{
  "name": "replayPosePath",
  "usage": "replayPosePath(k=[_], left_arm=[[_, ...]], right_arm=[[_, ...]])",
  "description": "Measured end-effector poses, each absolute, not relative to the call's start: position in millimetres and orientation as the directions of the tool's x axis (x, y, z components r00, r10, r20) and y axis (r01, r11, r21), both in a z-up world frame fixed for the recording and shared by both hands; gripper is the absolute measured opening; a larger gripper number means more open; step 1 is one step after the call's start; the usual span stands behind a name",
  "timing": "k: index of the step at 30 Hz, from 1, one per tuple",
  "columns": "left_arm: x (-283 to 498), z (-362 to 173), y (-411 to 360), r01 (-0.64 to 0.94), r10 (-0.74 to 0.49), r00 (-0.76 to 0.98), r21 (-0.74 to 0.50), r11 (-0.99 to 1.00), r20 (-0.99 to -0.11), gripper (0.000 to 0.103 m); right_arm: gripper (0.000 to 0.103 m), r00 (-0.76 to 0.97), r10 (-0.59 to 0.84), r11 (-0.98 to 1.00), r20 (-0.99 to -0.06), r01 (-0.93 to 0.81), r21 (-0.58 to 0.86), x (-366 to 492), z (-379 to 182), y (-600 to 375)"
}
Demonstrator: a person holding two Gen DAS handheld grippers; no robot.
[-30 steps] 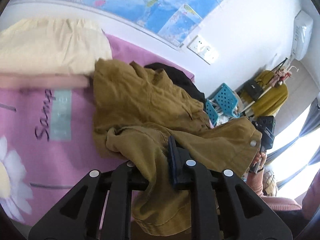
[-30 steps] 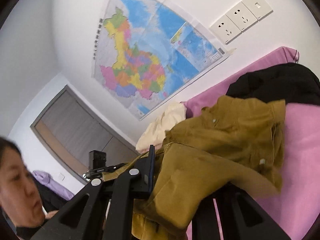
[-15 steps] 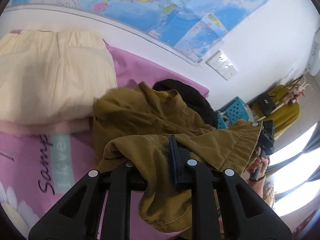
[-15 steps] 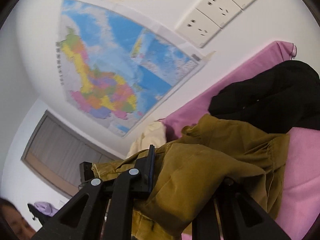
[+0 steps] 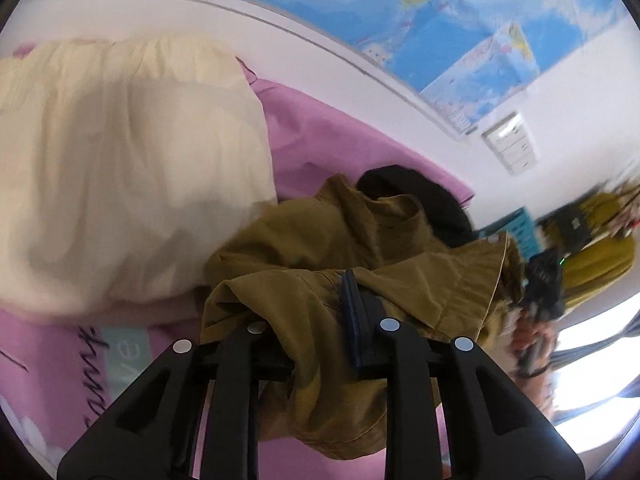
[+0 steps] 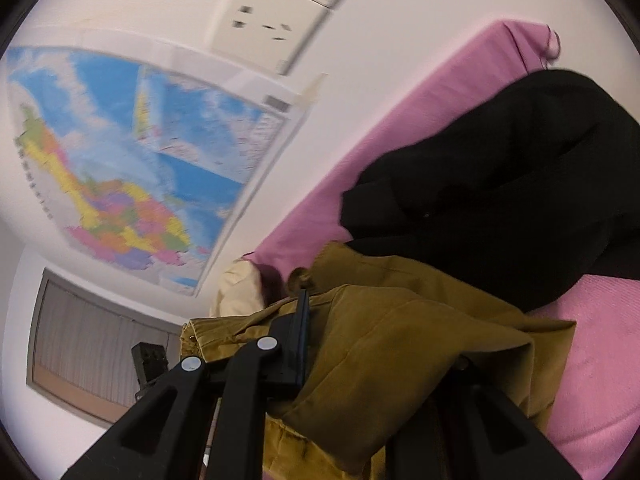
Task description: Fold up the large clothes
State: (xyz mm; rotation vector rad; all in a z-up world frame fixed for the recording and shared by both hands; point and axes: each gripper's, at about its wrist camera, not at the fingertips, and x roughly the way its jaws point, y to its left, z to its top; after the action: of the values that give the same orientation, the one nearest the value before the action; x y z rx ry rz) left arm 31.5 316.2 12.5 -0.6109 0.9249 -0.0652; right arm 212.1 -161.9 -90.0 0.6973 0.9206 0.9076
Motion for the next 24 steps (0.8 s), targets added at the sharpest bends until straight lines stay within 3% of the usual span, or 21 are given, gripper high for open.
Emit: replayPosePath(k=[5, 7, 10, 16, 17, 18, 19, 20, 22, 24], left_arm=[[42, 6, 322, -0.21, -0.335, 0.596, -0.544, 0.813, -0.73, 0.028], [44, 8, 323, -0.194, -0.377, 0.601, -0.586, 0.787, -0.705, 0.039], [44, 20, 318, -0.178, -0.379, 0.642, -0.61, 0.772, -0.667, 0.043], [37, 27, 311, -0.159, -0.36, 0.708, -0.634, 0.757, -0.607, 0.048], [34, 27, 311, -0.147, -0.37, 0.72, -0.649, 0.746, -0.588, 0.049], [30, 26, 314, -0.135, -0.381, 0.742, -0.679, 0.721, -0.552, 0.055], [25, 25, 318, -0.107, -0.4, 0.771, -0.72, 0.685, -0.496, 0.067], [19, 25, 322, -0.091, -0.402, 0.801, -0.754, 0.65, -0.443, 0.069], [12, 29, 323, -0.087, -0.353, 0.838, -0.741, 0.666, -0.416, 0.066], [12, 36, 314, -0.103, -0.31, 0.835, -0.683, 0.723, -0.454, 0.066]], right_arm=[[0.017, 0.298, 0.865, 0.485, -0.403, -0.298, 0.822, 230, -106, -153], [0.02, 0.292, 0.865, 0.484, -0.407, -0.279, 0.829, 236, -112, -151], [0.025, 0.292, 0.86, 0.491, -0.418, -0.256, 0.833, 241, -118, -149], [0.04, 0.291, 0.872, 0.465, -0.393, -0.243, 0.851, 247, -122, -148], [0.047, 0.288, 0.874, 0.462, -0.391, -0.244, 0.853, 247, -121, -148], [0.054, 0.293, 0.874, 0.461, -0.387, -0.253, 0.85, 247, -120, -148], [0.057, 0.303, 0.873, 0.461, -0.382, -0.262, 0.848, 247, -118, -149], [0.058, 0.314, 0.872, 0.462, -0.376, -0.272, 0.844, 247, -115, -149], [0.06, 0.32, 0.879, 0.445, -0.354, -0.278, 0.852, 248, -112, -151], [0.061, 0.32, 0.874, 0.461, -0.367, -0.3, 0.835, 247, -109, -148]])
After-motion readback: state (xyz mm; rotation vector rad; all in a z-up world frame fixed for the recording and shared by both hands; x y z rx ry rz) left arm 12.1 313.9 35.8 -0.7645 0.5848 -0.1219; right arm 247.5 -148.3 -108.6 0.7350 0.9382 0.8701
